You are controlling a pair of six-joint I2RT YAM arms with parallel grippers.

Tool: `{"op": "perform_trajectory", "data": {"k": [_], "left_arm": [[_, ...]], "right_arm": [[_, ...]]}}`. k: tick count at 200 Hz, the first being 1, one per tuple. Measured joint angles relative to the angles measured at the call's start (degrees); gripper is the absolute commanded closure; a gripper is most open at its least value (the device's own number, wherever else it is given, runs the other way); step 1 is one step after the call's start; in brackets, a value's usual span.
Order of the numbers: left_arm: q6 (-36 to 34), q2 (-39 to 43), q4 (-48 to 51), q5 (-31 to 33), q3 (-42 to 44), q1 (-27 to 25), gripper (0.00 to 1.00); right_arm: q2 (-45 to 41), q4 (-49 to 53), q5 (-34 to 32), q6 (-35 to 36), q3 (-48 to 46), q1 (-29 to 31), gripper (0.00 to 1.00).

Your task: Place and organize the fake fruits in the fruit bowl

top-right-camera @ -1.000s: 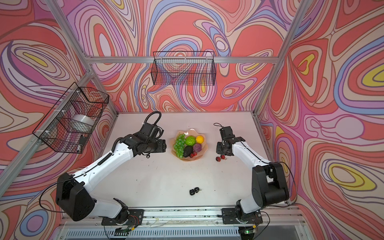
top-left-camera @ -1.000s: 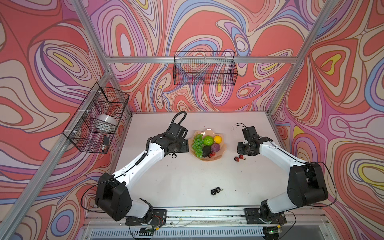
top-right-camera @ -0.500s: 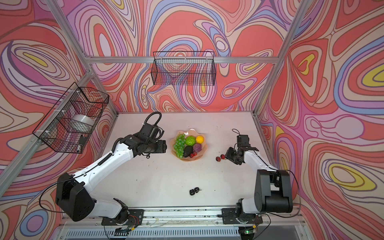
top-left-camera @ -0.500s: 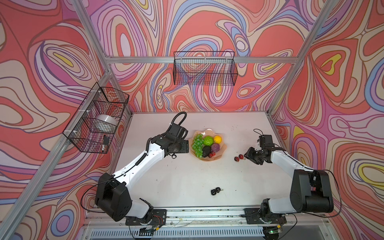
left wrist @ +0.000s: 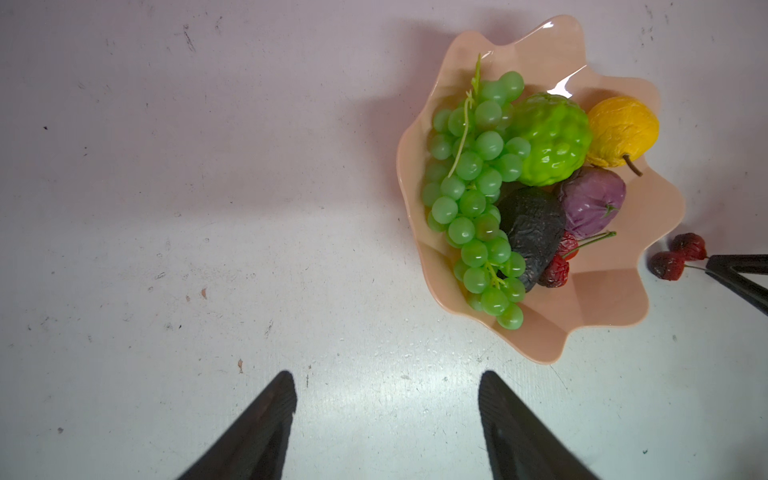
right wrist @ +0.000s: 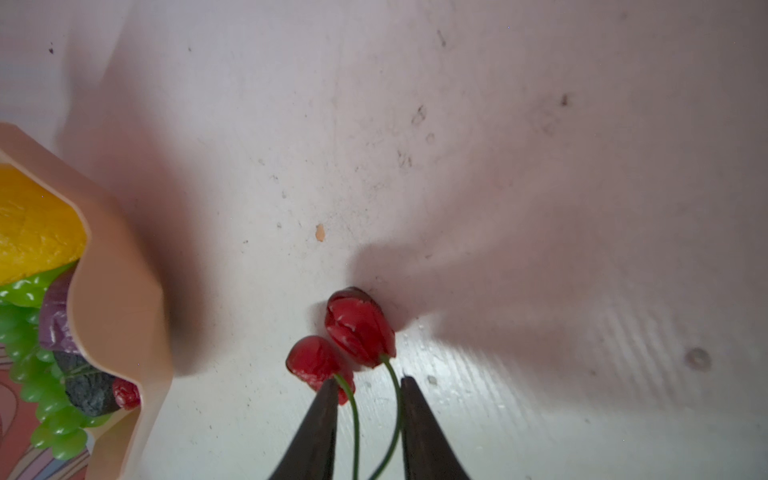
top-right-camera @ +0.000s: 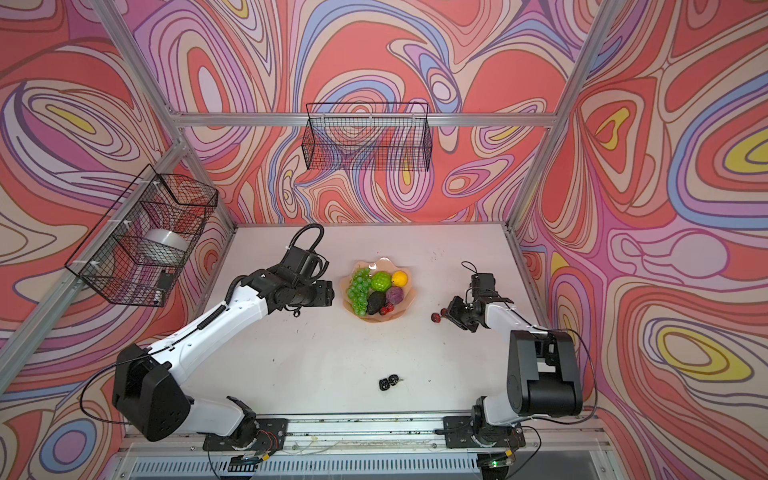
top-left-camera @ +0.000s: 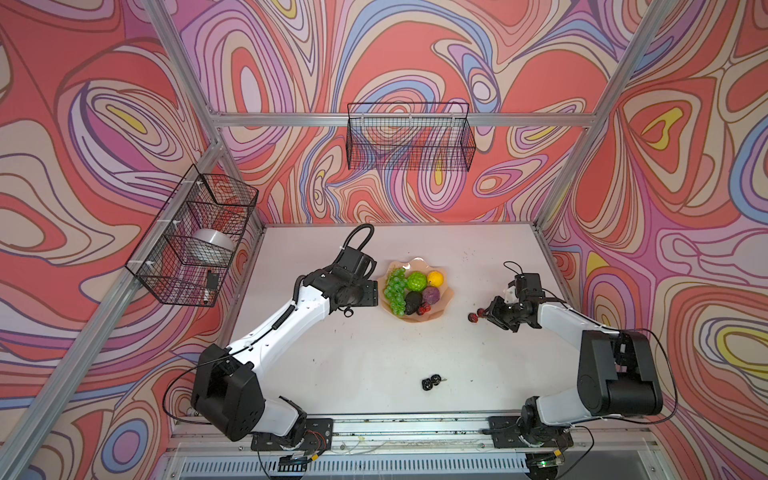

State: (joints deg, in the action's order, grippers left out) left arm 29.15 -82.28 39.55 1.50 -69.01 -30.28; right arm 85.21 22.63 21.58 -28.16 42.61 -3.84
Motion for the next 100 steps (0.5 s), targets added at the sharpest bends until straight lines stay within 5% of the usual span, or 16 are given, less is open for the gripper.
{"op": "perform_trajectory", "data": {"k": [77, 100], "left_arm": [[0.0, 0.0, 0.0, 0.0, 0.0, 0.0, 0.27], [0.0, 0.0, 0.0, 0.0, 0.0, 0.0, 0.27]], "right_arm": [[0.9, -0.4, 0.3, 0.4, 0.0, 0.0, 1.00], [0.8, -0.3, 0.3, 0.5, 0.0, 0.0, 1.00]]}}
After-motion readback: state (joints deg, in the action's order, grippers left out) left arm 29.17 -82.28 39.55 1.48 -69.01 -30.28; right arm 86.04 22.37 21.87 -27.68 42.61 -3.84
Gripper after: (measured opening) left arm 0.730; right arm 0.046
